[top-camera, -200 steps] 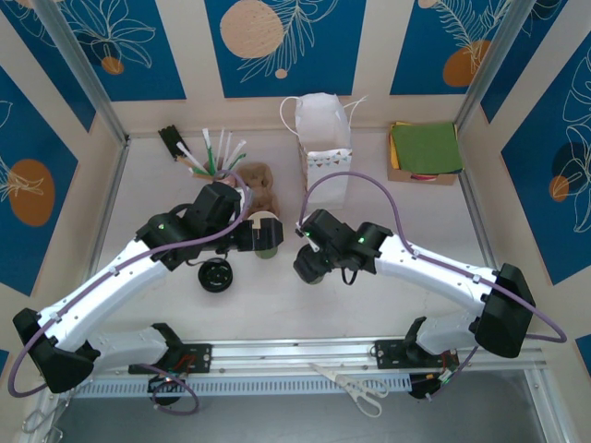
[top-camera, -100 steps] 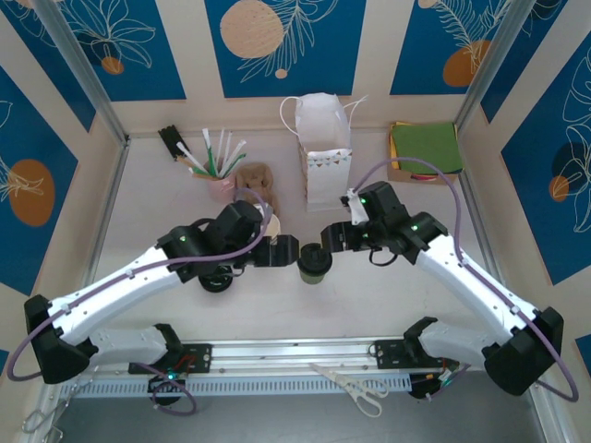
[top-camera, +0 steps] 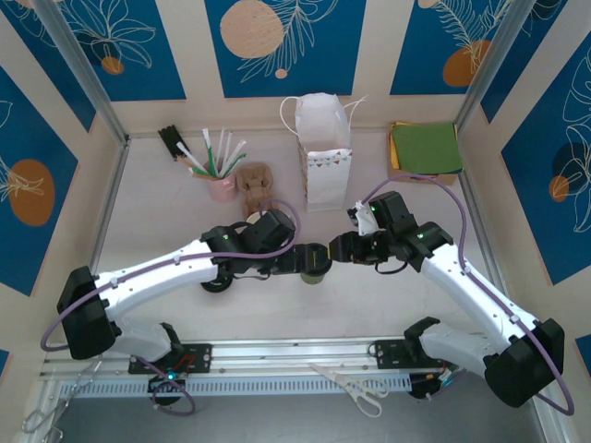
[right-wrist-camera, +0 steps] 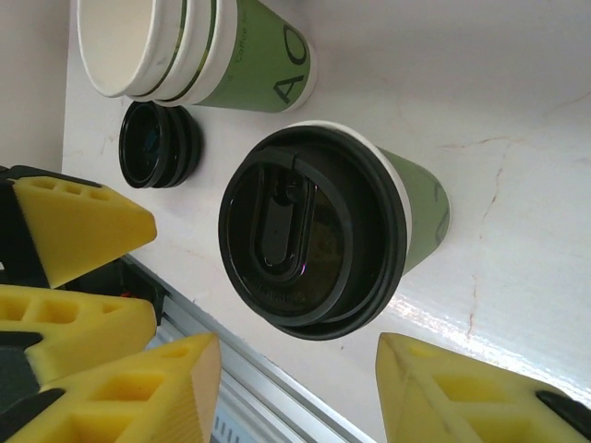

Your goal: Pack the takeout coffee

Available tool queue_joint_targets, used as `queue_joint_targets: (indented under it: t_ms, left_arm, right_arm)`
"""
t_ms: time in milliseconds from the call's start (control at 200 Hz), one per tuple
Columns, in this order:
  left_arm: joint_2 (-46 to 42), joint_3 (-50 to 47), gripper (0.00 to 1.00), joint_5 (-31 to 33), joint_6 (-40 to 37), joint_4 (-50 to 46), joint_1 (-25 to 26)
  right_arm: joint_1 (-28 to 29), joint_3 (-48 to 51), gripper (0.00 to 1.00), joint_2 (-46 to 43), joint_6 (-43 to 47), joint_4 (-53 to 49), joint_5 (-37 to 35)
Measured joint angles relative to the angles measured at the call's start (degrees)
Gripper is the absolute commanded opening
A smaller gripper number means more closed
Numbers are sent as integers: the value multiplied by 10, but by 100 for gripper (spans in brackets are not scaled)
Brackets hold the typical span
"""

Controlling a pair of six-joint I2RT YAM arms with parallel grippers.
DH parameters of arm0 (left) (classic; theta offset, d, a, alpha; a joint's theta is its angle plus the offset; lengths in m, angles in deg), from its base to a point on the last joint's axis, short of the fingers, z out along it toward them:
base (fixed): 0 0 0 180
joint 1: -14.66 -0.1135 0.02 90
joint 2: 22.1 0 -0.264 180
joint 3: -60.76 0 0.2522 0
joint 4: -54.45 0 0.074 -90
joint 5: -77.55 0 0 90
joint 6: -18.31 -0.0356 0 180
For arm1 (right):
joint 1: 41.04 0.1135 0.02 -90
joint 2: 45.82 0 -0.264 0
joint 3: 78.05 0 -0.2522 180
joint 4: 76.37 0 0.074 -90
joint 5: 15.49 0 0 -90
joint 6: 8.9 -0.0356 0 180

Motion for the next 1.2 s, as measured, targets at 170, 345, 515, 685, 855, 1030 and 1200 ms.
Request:
queue_joint_targets:
  t_ms: [170,345,515,685,855,1030,1200]
  left_arm:
    - [16,0,59,0,7,20,0]
    - [30,0,58,6,6,20,0]
    - [40,0,55,13,6,20,0]
    - [52,0,51,13,5,29,-1]
    - [56,0,50,13,5,31,-3]
    - [58,0,50,12,4,35,-10]
    - [68,0,50,10,4,42,-15]
  right_arm:
    - [-6,3,48,20,0,0,15]
    - [-9,9,48,36,0,5,24]
    - [-12,9,49,38,1,11,28]
    - [-15,9,48,46,2,13,30]
    - [-16,9,48,52,5,15,34]
    - [-18,9,48,57,5,18,39]
    - [-19,9,49,65,7,23,41]
